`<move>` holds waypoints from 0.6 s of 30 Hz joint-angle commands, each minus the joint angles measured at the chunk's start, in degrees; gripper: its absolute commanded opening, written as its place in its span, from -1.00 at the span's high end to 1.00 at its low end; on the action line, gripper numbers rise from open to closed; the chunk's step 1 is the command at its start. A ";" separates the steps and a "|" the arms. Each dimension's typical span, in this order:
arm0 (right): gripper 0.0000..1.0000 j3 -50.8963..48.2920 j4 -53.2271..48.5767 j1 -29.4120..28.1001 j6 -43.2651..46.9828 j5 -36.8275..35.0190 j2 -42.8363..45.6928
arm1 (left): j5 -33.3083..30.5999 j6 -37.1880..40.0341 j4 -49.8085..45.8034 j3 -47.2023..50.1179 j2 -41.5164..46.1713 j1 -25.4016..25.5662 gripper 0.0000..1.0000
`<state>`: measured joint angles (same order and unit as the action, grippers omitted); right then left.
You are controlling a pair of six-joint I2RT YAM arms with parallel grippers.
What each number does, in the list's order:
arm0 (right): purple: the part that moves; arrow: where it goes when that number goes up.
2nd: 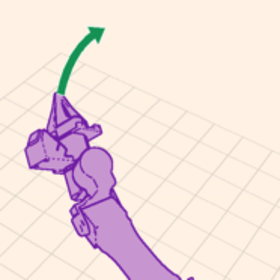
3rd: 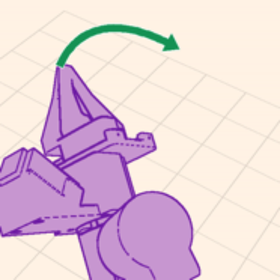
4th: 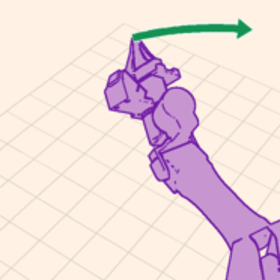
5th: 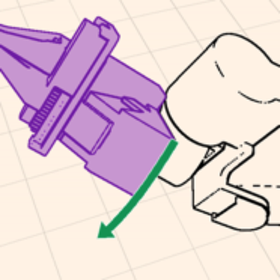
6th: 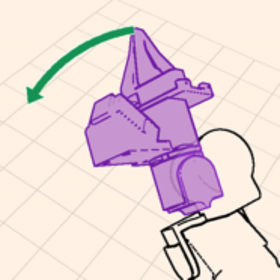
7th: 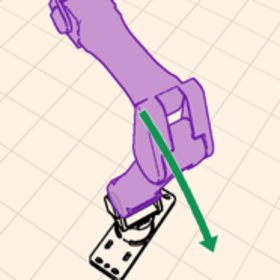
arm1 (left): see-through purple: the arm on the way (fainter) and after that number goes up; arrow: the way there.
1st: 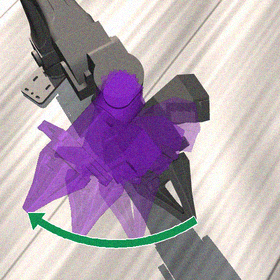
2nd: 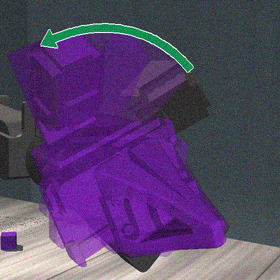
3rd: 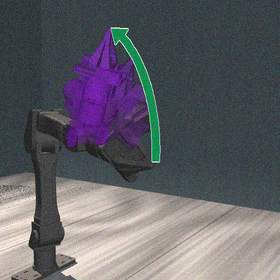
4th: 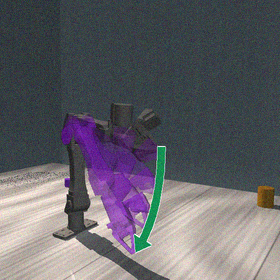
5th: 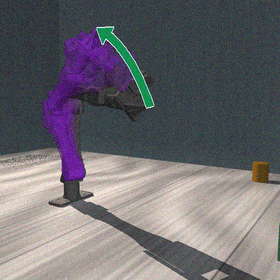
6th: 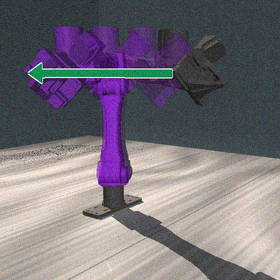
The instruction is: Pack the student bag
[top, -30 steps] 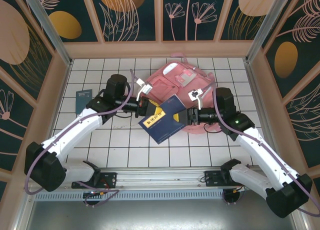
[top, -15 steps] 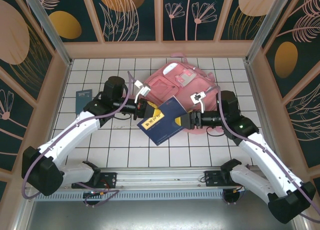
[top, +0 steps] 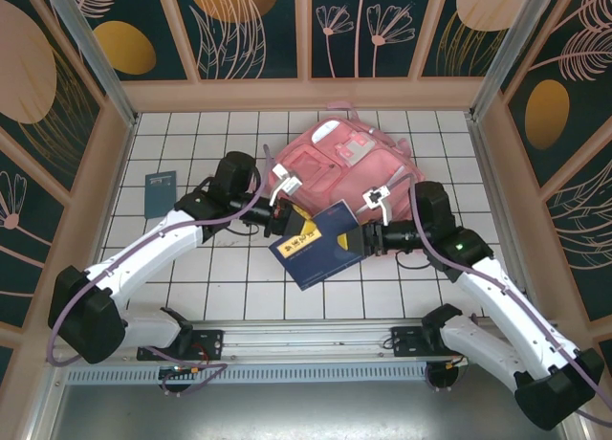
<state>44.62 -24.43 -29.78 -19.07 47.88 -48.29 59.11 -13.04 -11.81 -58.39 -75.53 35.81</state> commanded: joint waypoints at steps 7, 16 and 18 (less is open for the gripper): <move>1.00 1.50 -0.80 4.06 0.60 -9.58 1.18 | -21.49 3.76 -4.72 -6.08 3.86 0.24 -0.45; 1.00 9.37 -9.39 17.85 -13.66 -58.47 10.85 | -45.76 0.12 -10.65 -19.82 -9.20 3.56 -0.55; 1.00 10.68 -10.16 17.97 -15.98 -69.18 13.15 | -52.95 0.34 -12.32 -25.26 -15.66 7.77 -0.57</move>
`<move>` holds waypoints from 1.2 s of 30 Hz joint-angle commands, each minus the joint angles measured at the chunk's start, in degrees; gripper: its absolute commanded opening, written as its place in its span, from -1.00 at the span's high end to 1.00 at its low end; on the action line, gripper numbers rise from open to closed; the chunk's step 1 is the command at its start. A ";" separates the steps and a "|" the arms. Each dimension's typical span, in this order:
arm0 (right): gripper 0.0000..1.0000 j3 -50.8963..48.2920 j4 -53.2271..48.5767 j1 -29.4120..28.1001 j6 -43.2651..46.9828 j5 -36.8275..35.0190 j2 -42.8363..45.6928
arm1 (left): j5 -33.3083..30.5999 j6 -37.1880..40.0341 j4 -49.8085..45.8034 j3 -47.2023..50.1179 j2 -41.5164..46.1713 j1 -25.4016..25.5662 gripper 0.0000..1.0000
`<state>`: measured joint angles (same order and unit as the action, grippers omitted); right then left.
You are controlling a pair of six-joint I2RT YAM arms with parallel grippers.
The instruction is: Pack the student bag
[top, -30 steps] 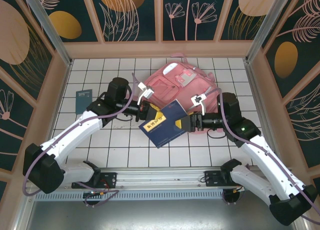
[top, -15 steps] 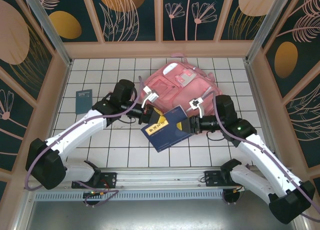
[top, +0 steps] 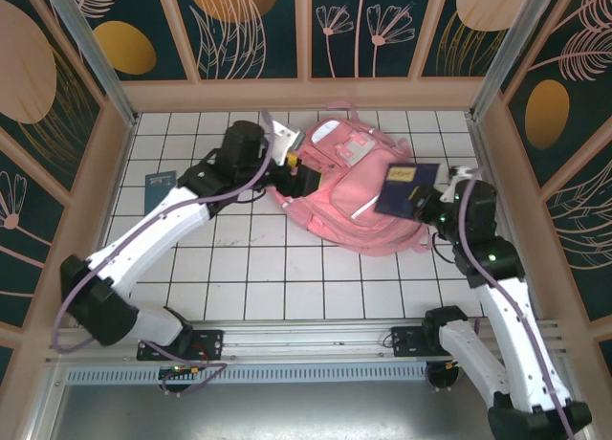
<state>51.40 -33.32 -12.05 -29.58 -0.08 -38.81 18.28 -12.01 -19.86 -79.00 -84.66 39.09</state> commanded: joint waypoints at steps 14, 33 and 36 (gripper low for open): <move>1.00 6.29 -2.86 0.20 -7.39 -37.44 8.61 | -49.93 -1.11 -26.72 -61.92 -55.99 23.54 -0.84; 1.00 1.46 -0.12 0.24 -7.59 -31.11 9.12 | -49.16 1.81 -21.22 -54.25 -56.80 24.01 0.97; 1.00 1.34 -0.12 0.22 -7.09 -31.07 9.30 | -47.67 2.62 -20.07 -53.41 -54.36 23.86 1.00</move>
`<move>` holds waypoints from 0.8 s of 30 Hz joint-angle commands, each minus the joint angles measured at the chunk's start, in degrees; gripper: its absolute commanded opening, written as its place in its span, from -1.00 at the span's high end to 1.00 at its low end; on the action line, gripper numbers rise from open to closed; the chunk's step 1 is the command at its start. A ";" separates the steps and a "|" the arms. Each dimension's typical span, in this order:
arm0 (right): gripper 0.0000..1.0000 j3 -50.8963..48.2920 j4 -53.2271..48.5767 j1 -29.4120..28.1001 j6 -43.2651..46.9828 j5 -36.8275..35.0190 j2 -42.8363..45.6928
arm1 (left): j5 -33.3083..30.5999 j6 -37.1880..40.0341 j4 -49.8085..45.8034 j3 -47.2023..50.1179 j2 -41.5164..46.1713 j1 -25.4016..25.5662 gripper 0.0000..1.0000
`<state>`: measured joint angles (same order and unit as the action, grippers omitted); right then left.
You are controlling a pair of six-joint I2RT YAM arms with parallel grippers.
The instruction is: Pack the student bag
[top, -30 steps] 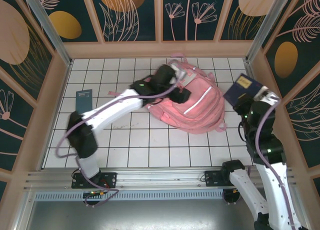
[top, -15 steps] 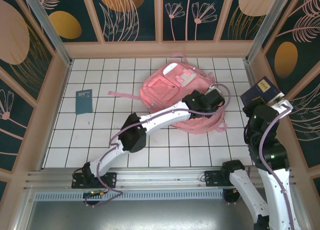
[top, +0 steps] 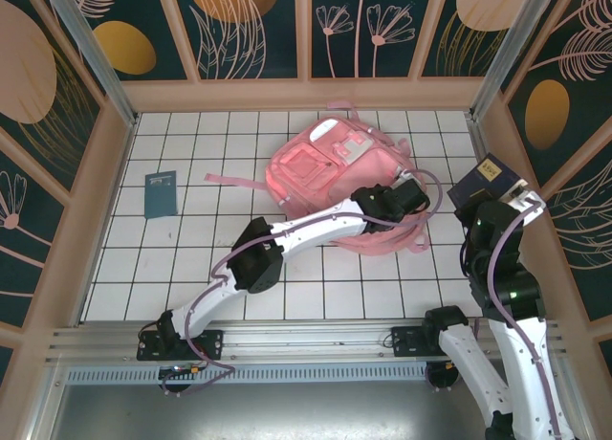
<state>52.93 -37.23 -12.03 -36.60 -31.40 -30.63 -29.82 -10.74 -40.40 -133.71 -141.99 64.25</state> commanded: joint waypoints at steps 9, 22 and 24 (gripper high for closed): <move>1.00 0.49 2.58 0.25 1.44 1.69 1.77 | 10.93 -2.34 2.96 6.69 16.45 -8.76 1.00; 1.00 -3.81 9.24 0.17 1.70 24.59 4.20 | 28.05 -10.72 6.59 11.28 29.29 -20.13 1.00; 1.00 -5.32 11.09 0.19 -1.09 29.94 4.26 | 30.73 -12.33 8.00 12.53 30.60 -21.84 1.00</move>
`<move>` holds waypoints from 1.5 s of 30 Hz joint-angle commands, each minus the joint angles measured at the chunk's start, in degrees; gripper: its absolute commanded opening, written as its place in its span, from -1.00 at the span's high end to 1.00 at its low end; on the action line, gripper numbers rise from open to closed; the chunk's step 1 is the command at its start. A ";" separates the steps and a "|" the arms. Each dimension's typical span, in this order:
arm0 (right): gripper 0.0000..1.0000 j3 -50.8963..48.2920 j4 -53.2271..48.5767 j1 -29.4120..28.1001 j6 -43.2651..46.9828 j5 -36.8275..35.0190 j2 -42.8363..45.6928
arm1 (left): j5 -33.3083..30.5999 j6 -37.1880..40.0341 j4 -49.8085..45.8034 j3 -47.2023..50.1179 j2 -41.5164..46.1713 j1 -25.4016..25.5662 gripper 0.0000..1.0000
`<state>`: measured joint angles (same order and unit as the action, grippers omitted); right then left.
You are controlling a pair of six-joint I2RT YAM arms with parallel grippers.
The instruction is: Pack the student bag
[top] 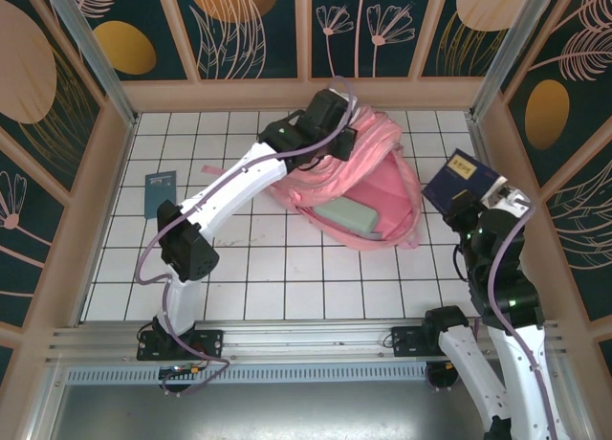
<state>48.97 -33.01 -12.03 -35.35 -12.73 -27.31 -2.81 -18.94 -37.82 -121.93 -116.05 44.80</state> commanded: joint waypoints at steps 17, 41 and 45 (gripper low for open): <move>1.00 -25.90 52.19 1.23 -32.35 35.96 -6.74 | 17.70 -10.76 12.09 6.34 8.84 -7.99 1.00; 1.00 -2.85 64.88 -15.59 -29.57 14.93 -55.69 | 23.08 -13.92 13.14 2.39 5.57 -9.10 1.00; 0.89 5.60 64.52 -16.67 -29.23 17.00 -67.57 | 23.37 -14.58 13.52 2.69 5.75 -10.38 1.00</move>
<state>49.76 28.14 -28.01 -64.88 6.00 -90.21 18.72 -31.31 -32.56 -115.20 -111.92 35.64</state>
